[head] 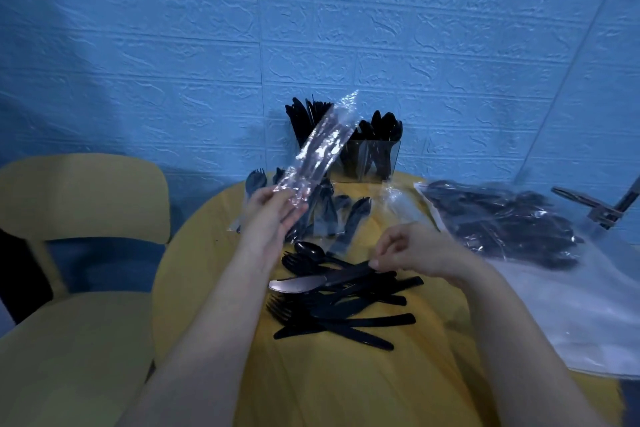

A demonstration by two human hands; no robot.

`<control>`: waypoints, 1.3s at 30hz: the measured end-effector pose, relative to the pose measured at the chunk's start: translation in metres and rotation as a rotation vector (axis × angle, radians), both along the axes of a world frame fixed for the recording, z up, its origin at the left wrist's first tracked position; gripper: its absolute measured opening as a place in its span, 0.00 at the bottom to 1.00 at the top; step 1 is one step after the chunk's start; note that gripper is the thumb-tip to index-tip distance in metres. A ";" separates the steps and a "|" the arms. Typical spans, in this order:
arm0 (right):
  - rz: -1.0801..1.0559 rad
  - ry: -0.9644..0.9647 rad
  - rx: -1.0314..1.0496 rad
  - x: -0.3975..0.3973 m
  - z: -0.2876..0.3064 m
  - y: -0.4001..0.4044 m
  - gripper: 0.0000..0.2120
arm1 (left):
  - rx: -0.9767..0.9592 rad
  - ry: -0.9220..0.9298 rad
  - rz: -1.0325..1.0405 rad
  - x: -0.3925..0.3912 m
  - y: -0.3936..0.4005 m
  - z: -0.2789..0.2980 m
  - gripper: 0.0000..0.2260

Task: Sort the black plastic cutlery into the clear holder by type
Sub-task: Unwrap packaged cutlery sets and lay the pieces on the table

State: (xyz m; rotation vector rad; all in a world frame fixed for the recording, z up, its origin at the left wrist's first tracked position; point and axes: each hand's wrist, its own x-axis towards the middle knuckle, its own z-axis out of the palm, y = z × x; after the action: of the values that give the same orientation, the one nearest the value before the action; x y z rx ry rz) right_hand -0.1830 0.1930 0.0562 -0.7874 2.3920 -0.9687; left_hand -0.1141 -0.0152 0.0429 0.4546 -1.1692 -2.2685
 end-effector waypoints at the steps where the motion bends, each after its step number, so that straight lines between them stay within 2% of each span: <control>1: 0.019 0.066 0.055 0.001 0.000 -0.001 0.07 | -0.019 -0.014 -0.034 0.000 0.005 0.000 0.04; 3: 0.002 0.164 0.060 0.003 0.001 -0.003 0.09 | -0.062 -0.012 -0.093 -0.003 0.015 0.000 0.04; 6: -0.140 0.239 -0.201 0.007 0.002 -0.017 0.11 | -0.156 -0.032 -0.151 -0.009 0.027 -0.001 0.05; 9: -0.292 0.058 -0.626 0.008 0.000 -0.036 0.08 | -0.311 -0.095 -0.237 -0.014 0.037 -0.005 0.04; 11: -0.387 0.019 -0.737 0.005 -0.002 -0.041 0.03 | -0.440 -0.126 -0.296 -0.015 0.039 -0.006 0.03; 13: -0.482 0.023 -0.780 -0.004 -0.004 -0.035 0.03 | -0.683 -0.171 -0.210 -0.018 0.034 -0.006 0.03; 15: -0.596 0.112 -0.719 -0.019 -0.007 -0.021 0.05 | -1.053 -0.246 -0.026 -0.020 0.024 -0.008 0.03; 17: -0.677 0.276 -0.521 -0.032 -0.011 -0.005 0.05 | -1.416 -0.375 0.022 -0.021 0.015 -0.012 0.08; 20: -0.638 0.470 -0.146 -0.040 -0.018 0.005 0.10 | -1.680 -0.599 -0.128 -0.022 0.014 -0.017 0.21; 22: -0.596 0.532 0.038 -0.042 -0.022 0.004 0.11 | -1.827 -0.701 -0.134 -0.022 0.016 -0.016 0.22; 25: -0.573 0.570 0.216 -0.041 -0.026 0.002 0.11 | -1.921 -0.697 -0.058 -0.021 0.019 -0.014 0.17; 27: -0.574 0.680 0.246 -0.042 -0.025 0.003 0.13 | -1.942 -0.654 -0.004 -0.020 0.020 -0.013 0.13; 28: -0.569 0.750 0.220 -0.041 -0.023 0.003 0.14 | -1.933 -0.619 0.031 -0.020 0.020 -0.013 0.12; 30: -0.537 0.800 0.007 -0.036 -0.018 -0.001 0.14 | -1.854 -0.548 0.149 -0.020 0.020 -0.009 0.12; 32: -0.466 0.676 -0.211 -0.023 -0.010 -0.011 0.13 | -1.742 -0.437 0.365 -0.018 0.020 -0.003 0.12; 35: -0.270 0.258 -0.381 0.003 -0.001 -0.033 0.16 | -1.673 -0.113 0.647 -0.013 0.020 0.004 0.14; 37: -0.191 0.003 -0.581 0.015 0.004 -0.045 0.17 | -1.738 0.032 0.643 -0.011 0.024 0.003 0.14; 39: -0.205 -0.071 -0.741 0.022 0.009 -0.050 0.15 | -1.835 0.114 0.591 -0.008 0.033 0.003 0.13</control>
State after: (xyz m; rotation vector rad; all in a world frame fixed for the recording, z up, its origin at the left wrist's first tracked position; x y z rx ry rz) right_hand -0.1607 0.1434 0.0653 -0.7250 2.0612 -1.9817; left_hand -0.1217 0.0181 0.0462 -0.1137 -2.0372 -0.1921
